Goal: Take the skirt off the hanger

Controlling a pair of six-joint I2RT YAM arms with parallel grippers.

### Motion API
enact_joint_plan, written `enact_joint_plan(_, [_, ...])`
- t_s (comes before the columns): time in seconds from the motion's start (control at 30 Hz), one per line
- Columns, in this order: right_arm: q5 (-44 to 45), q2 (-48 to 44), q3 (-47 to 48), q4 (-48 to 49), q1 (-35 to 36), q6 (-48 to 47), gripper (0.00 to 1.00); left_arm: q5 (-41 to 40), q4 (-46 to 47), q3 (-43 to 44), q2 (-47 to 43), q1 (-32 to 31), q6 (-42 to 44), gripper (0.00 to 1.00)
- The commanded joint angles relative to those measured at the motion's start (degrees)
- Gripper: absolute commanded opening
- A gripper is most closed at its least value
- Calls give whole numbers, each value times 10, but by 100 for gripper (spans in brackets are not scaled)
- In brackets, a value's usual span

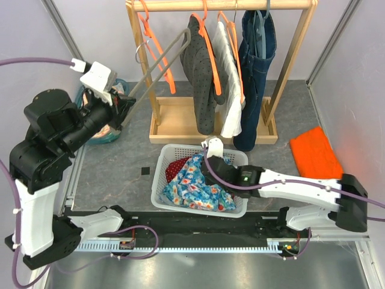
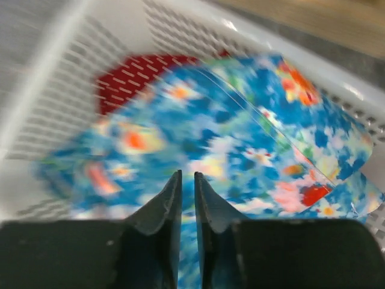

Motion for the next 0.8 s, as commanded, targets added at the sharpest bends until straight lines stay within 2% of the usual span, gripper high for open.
enact_joint_plan(0.0, [20, 47, -82, 81, -12, 29, 15, 7, 70, 57, 44, 2, -9, 2])
enact_joint_plan(0.17, [-29, 85, -128, 129, -22, 83, 11, 3, 75, 116, 88, 2, -31, 2])
enact_joint_plan(0.33, [-69, 116, -162, 167, -35, 121, 7, -26, 72, 46, 62, 2, -26, 2])
enact_joint_plan(0.53, [-89, 139, -149, 164, -51, 114, 6, -67, 34, -13, 9, 2, -5, 2])
enact_joint_plan(0.77, [-118, 152, -117, 154, -76, 101, 5, -103, -35, -6, 4, 2, 1, 2])
